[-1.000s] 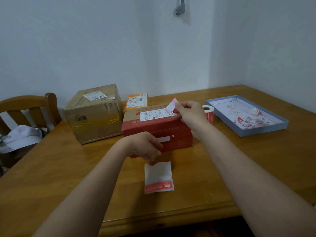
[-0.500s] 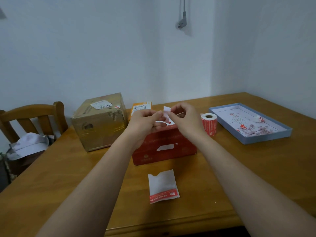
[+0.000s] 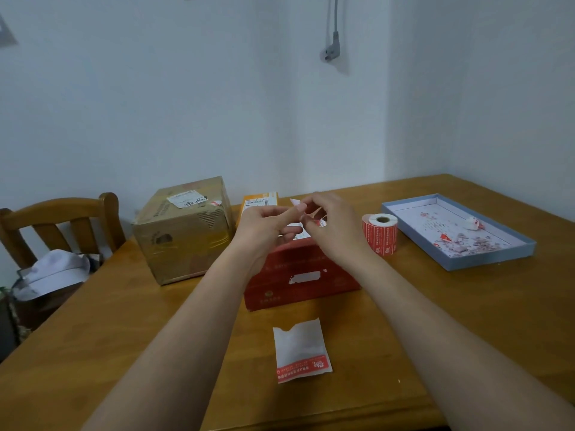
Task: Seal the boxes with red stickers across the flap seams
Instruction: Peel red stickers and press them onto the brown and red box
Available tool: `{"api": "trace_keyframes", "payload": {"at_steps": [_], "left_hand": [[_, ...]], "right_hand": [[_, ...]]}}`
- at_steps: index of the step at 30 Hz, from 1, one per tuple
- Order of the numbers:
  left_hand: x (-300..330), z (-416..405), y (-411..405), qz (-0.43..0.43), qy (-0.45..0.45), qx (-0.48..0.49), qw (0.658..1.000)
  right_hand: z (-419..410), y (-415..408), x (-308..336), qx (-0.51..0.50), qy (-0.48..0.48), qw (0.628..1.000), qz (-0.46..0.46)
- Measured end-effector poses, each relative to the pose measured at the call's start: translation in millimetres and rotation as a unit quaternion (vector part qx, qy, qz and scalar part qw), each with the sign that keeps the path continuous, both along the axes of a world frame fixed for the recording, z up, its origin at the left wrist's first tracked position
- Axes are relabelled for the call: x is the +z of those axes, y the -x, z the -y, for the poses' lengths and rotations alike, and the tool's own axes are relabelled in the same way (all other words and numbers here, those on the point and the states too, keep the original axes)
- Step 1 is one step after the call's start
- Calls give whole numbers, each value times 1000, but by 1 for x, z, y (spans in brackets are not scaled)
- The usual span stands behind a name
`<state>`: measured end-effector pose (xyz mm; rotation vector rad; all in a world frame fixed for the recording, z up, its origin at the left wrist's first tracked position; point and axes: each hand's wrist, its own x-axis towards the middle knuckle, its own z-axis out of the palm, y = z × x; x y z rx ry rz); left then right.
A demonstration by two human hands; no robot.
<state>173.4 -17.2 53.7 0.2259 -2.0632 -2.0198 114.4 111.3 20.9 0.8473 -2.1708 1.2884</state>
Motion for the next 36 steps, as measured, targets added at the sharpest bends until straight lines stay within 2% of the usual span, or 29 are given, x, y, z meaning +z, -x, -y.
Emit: {"api": "trace_keyframes", "payload": {"at_steps": [7, 15, 20, 22, 25, 30, 36], "left_hand": [[13, 6, 13, -4, 16, 7, 1000], [10, 11, 28, -1, 18, 25, 1000], [6, 17, 38, -2, -33, 47, 998], [5, 19, 40, -3, -49, 59, 997], [2, 22, 42, -4, -56, 76, 996], [-3, 26, 43, -8, -52, 88, 995], [-10, 22, 42, -14, -41, 86, 995]], "right_hand": [[2, 12, 17, -12, -54, 997, -44], [5, 25, 18, -16, -68, 997, -46], [11, 34, 13, -12, -66, 997, -47], [13, 36, 9, -13, 5, 1000, -24], [14, 38, 3, -26, 107, 992, 68], [14, 37, 2, 5, 130, 972, 195], [21, 29, 6, -7, 138, 965, 225]]}}
